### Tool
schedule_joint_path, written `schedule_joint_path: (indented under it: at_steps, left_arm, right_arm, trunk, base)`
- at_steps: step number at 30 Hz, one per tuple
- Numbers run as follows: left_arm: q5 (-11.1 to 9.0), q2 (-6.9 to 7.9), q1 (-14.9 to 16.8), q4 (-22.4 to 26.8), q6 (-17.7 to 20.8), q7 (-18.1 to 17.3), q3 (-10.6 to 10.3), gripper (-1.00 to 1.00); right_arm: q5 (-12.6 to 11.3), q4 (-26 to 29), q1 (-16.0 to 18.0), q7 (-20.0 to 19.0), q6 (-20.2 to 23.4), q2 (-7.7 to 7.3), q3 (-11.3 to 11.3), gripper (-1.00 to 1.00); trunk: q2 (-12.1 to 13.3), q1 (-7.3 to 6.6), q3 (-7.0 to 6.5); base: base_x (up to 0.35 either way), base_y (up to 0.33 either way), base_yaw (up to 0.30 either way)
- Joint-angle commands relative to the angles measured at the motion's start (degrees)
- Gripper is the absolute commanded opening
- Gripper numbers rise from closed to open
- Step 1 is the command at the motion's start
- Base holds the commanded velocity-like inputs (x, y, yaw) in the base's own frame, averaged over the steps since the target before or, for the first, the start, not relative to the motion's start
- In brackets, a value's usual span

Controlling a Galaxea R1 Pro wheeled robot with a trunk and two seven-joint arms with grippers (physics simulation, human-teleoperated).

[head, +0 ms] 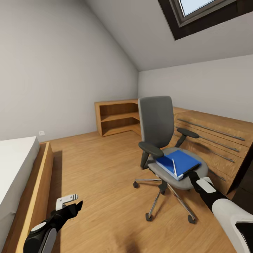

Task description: In the bedroom, organize the workspace by keeping the computer under the desk, ensuring the monitor is on the desk, placing the keyboard on the desk next to the monitor, placing the mouse on the desk next to the keyboard, moving the folder from the swivel chair onto the desk next to the mouse, stacking the notebook on top of the folder with the pen on top of the notebook, and positioning the swivel chair next to the desk.

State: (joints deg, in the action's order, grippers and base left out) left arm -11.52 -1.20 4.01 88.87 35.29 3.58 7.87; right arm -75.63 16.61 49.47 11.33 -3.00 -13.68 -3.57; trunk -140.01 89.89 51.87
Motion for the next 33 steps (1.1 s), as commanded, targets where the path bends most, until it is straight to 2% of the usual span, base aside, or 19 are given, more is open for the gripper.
schedule_joint_path:
  at_steps: [1, 12, 33]
  left_arm:
    - [-0.6, -0.04, 0.0, 0.1, 0.3, 0.4, 0.0, 1.00]
    - [-0.5, -0.04, 0.0, 0.1, 0.3, 0.3, 0.0, 1.00]
    - [-0.5, -0.04, 0.0, 0.1, 0.3, 0.3, 0.0, 1.00]
  right_arm:
    - [-0.7, 0.1, 0.0, 0.3, -0.3, -0.03, -0.4, 1.00]
    - [-0.7, 0.1, 0.0, 0.3, -0.3, -0.03, -0.4, 1.00]
    - [-0.7, 0.1, 0.0, 0.3, -0.3, -0.02, -0.4, 1.00]
  trunk:
    - [0.0, 0.02, 0.06]
    - [0.0, 0.02, 0.06]
    - [0.0, 0.02, 0.06]
  base:
    - [0.321, 0.000, 0.000]
    - [0.309, 0.000, 0.000]
    - [0.010, 0.000, 0.000]
